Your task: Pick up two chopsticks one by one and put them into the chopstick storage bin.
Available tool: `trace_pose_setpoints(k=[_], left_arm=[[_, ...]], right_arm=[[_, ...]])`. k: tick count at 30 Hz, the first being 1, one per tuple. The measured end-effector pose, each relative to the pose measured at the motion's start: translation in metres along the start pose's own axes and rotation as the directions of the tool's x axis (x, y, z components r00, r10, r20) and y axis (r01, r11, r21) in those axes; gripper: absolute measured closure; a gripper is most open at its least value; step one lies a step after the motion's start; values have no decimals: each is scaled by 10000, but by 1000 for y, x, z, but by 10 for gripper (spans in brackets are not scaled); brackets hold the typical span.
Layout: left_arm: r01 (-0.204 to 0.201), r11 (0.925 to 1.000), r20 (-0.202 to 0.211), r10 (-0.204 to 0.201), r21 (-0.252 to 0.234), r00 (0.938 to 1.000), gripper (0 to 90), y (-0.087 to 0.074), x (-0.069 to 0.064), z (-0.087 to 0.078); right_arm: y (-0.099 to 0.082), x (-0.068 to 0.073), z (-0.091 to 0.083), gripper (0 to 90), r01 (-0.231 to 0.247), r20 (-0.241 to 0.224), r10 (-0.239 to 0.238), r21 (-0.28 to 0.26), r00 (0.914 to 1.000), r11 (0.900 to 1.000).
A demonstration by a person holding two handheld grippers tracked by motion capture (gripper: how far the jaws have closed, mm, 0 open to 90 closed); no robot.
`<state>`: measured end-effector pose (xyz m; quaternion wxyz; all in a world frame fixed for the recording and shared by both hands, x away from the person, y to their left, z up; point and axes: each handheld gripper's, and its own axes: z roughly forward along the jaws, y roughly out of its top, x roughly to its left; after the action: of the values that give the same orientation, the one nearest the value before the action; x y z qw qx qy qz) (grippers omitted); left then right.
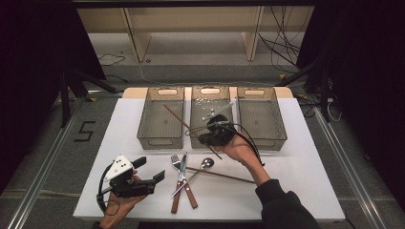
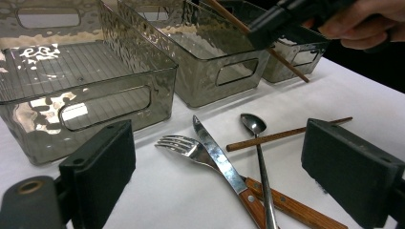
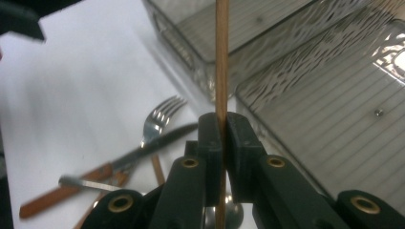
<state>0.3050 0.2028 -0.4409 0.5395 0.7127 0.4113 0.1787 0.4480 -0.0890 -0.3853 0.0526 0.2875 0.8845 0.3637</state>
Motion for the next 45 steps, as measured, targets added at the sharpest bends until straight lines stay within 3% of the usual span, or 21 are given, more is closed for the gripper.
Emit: trace_pose_setpoints(k=[7,26,45], left_arm=[[42,10000,-61,-42,-76,10000,109,0,1,-1],[137,9999,-36,-137,-100,9999,109,1,2,-1],[145,9998,30,-145,-107,9999,109,1,3,-2]], right_arm=[[22,-3,8,859,-807,173,814,-358,9965,9961],[66,-5,33,859,-1635,241,1662,-897,9858,9825],[91,-10,62,859,-2382,383,2436,-1105,9691,9649]])
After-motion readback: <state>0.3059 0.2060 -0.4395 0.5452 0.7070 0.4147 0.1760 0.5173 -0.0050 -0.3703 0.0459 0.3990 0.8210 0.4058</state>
